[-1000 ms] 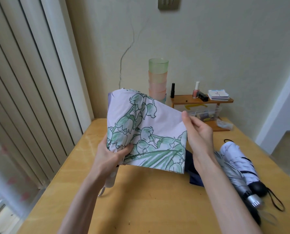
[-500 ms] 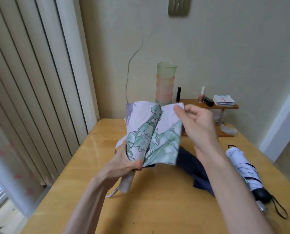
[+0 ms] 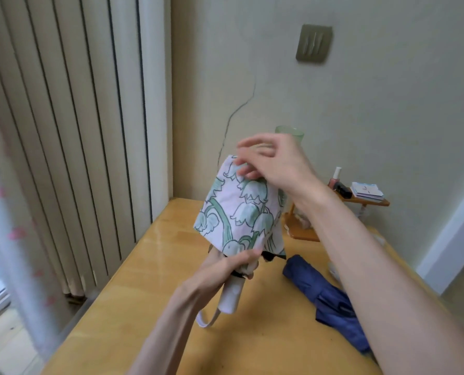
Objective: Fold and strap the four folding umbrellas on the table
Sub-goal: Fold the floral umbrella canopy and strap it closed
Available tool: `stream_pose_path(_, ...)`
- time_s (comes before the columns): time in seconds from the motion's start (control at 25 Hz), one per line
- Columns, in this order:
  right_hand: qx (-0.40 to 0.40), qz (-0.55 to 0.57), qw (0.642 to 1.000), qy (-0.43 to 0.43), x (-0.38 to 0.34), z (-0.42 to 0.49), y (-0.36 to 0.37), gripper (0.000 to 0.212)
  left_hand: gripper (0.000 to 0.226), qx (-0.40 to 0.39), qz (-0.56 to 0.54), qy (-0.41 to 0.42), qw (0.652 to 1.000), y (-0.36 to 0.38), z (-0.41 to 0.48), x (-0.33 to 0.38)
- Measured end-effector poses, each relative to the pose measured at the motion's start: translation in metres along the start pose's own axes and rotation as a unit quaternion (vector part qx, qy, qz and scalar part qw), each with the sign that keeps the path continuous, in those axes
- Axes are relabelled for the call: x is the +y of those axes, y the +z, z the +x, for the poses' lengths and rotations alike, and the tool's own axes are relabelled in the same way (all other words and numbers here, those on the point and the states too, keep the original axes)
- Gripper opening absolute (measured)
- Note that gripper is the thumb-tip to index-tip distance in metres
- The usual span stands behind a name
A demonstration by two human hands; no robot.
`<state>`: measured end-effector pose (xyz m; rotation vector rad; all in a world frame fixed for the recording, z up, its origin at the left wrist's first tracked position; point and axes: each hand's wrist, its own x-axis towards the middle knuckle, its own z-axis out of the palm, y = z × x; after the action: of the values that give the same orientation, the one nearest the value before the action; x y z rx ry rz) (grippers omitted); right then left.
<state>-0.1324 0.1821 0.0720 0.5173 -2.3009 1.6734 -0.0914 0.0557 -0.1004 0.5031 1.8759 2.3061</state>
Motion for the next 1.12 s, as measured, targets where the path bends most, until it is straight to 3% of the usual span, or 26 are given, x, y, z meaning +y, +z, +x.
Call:
stream_pose_path(0.08,0.09,-0.088,0.989,-0.084,0.013,0.004,-0.023,0.019,0.034,-0.033,0.007,0.009,0.999,-0.004,-0.002,0.002)
stream_pose_path(0.16,0.047,-0.186,0.98,-0.058,0.027,0.002,-0.039,0.046,0.036,-0.048,0.013,0.003,0.999,-0.003,-0.005,0.004)
stream_pose_path(0.24,-0.025,-0.187,0.982,0.022,0.034,-0.003,-0.045,0.07,0.034,-0.061,0.051,-0.006,0.997,-0.002,-0.006,0.005)
stream_pose_path(0.36,-0.026,-0.192,0.98,0.041,0.036,-0.003,-0.05,0.087,0.025,-0.066,0.123,0.003,0.99,0.002,-0.007,0.008)
stream_pose_path(0.44,-0.011,-0.207,0.977,0.055,0.032,0.001,-0.051,0.074,0.019,-0.071,0.16,0.005,0.985,0.004,-0.007,0.01)
stream_pose_path(0.52,0.014,-0.212,0.975,0.065,0.033,0.005,-0.051,0.047,0.017,-0.084,0.164,-0.004,0.983,0.005,-0.009,0.014)
stream_pose_path(0.64,0.065,-0.229,0.971,0.023,0.037,0.007,-0.046,0.026,0.035,-0.085,0.147,-0.014,0.985,0.006,-0.011,0.019)
stream_pose_path(0.76,0.086,-0.204,0.975,0.001,0.036,0.005,-0.046,0.026,0.04,-0.077,0.147,-0.002,0.986,0.004,-0.013,0.021)
stream_pose_path(0.96,-0.071,-0.143,0.987,0.033,0.022,-0.007,-0.06,0.037,0.042,-0.058,0.133,0.01,0.989,-0.006,-0.015,0.027)
stream_pose_path(1.12,-0.011,-0.163,0.986,0.007,0.026,-0.007,-0.054,0.035,0.018,-0.07,0.149,0.021,0.986,-0.004,-0.017,0.029)
